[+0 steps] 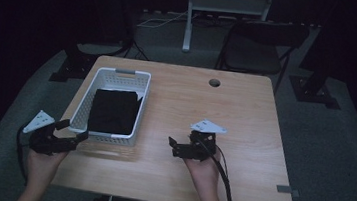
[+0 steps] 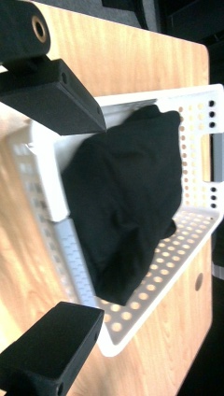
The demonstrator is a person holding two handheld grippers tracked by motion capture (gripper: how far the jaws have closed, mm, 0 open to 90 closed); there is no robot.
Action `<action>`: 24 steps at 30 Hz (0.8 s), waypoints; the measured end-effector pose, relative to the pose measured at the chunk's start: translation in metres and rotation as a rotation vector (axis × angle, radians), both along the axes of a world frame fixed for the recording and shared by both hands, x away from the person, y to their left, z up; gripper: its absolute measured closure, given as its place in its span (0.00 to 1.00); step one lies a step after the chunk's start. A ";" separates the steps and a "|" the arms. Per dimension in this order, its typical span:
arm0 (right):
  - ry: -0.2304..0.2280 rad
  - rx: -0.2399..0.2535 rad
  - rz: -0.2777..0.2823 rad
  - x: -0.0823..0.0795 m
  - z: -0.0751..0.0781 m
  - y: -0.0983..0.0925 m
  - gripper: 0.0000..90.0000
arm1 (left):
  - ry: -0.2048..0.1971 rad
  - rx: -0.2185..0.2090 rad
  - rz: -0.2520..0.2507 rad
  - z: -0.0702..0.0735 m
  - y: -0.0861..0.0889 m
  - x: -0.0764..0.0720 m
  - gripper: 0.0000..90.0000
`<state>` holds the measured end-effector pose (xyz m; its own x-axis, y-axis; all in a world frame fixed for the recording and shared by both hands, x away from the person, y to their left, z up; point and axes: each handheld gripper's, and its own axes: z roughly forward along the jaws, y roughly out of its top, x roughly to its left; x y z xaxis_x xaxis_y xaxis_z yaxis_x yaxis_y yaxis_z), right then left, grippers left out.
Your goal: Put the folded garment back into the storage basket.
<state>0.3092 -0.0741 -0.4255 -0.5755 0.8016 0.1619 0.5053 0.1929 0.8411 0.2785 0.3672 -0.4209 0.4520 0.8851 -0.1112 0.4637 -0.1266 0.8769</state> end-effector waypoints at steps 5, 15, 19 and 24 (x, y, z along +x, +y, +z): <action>0.017 -0.015 -0.030 -0.010 -0.010 -0.026 0.06 | -0.043 -0.039 0.008 -0.012 -0.001 -0.016 0.11; -0.115 0.008 -0.124 -0.040 -0.038 -0.071 0.06 | -0.180 -0.088 0.009 -0.046 -0.008 -0.040 0.11; -0.164 -0.035 -0.191 -0.053 -0.048 -0.085 0.07 | -0.252 -0.064 -0.006 -0.053 -0.011 -0.048 0.11; -0.211 0.045 -0.217 -0.067 -0.057 -0.106 0.14 | -0.289 -0.073 0.003 -0.064 -0.009 -0.054 0.11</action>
